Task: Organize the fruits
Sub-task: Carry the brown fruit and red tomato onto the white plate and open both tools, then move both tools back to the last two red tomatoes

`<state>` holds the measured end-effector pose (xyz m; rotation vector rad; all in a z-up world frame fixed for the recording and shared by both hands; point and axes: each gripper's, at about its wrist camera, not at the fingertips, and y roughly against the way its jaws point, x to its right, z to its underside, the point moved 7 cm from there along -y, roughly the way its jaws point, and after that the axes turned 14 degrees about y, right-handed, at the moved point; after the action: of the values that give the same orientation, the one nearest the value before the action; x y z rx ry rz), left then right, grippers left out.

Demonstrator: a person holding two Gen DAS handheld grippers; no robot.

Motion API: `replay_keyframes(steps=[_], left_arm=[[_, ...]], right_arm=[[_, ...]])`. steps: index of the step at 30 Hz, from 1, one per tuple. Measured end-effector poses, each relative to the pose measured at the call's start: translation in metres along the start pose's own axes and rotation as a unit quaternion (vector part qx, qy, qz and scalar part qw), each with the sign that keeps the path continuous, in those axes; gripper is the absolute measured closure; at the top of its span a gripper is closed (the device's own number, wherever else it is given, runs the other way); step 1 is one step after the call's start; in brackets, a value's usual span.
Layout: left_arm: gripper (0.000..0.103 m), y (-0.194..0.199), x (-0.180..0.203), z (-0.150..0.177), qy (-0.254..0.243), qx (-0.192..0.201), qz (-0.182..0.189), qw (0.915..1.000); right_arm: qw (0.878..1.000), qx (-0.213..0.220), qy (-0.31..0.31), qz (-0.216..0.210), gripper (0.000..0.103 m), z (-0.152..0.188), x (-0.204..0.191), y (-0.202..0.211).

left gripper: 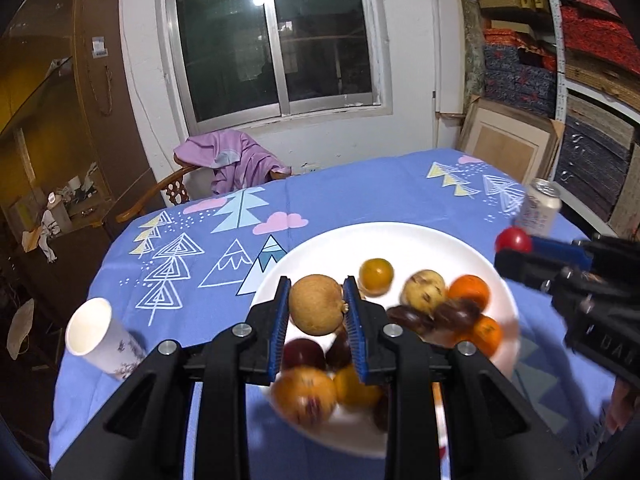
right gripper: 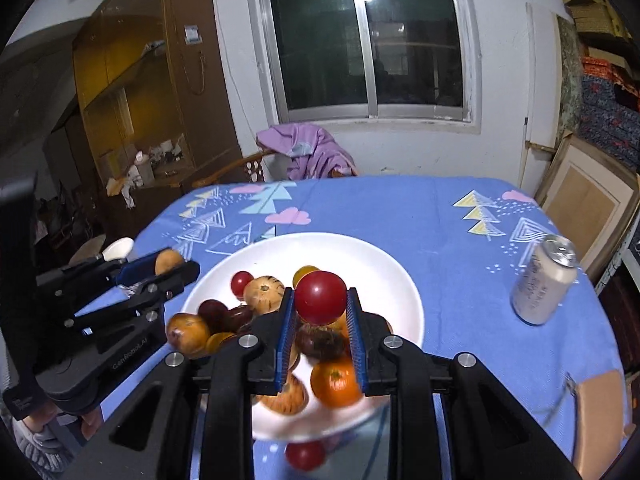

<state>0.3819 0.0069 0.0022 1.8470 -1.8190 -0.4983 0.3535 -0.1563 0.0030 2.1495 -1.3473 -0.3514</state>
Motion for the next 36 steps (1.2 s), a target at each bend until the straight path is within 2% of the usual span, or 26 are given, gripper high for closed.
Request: replay_keyframes(steps=[5, 13, 15, 17, 28, 36], left_arm=[[0.077, -0.038, -0.002, -0.003, 0.004, -0.02, -0.001, 0.9998], [0.076, -0.068, 0.003, 0.01, 0.001, -0.035, -0.001, 0.9994], [0.061, -0.072, 0.006, 0.013, -0.003, -0.036, -0.004, 0.9994], [0.052, -0.072, 0.008, 0.017, -0.008, -0.03, -0.009, 0.9995], [0.052, -0.024, -0.002, 0.018, 0.0, 0.0, -0.018, 0.9998], [0.048, 0.026, -0.015, 0.031, 0.011, 0.018, -0.024, 0.9995]], right_arm=[[1.0, -0.019, 0.004, -0.004, 0.077, 0.005, -0.003, -0.031], [0.999, -0.045, 0.004, -0.008, 0.076, 0.02, -0.002, -0.056], [0.999, -0.047, 0.01, -0.007, 0.075, 0.021, -0.003, -0.058], [0.999, -0.047, 0.018, -0.004, 0.065, 0.02, -0.006, -0.057], [0.999, -0.022, 0.039, 0.004, 0.064, 0.011, -0.021, -0.017], [0.999, -0.005, 0.039, -0.009, 0.063, 0.028, -0.037, 0.029]])
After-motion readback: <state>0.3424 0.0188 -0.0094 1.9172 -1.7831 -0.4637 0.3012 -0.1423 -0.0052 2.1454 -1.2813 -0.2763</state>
